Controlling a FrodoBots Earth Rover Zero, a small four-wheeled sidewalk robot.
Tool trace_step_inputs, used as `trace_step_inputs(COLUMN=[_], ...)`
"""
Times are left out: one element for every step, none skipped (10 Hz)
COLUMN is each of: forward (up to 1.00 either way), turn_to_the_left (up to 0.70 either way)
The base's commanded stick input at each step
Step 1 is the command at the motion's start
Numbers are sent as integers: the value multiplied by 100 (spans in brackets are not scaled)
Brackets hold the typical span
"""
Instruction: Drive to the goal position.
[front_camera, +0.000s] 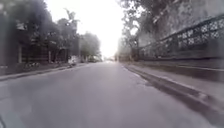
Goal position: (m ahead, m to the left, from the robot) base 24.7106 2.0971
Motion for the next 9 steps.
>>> trace_step_inputs(forward=[100,100,100,100,100,100,100,100,100], turn_to_the_left=[0,0,0,0,0,0,0,0,-29])
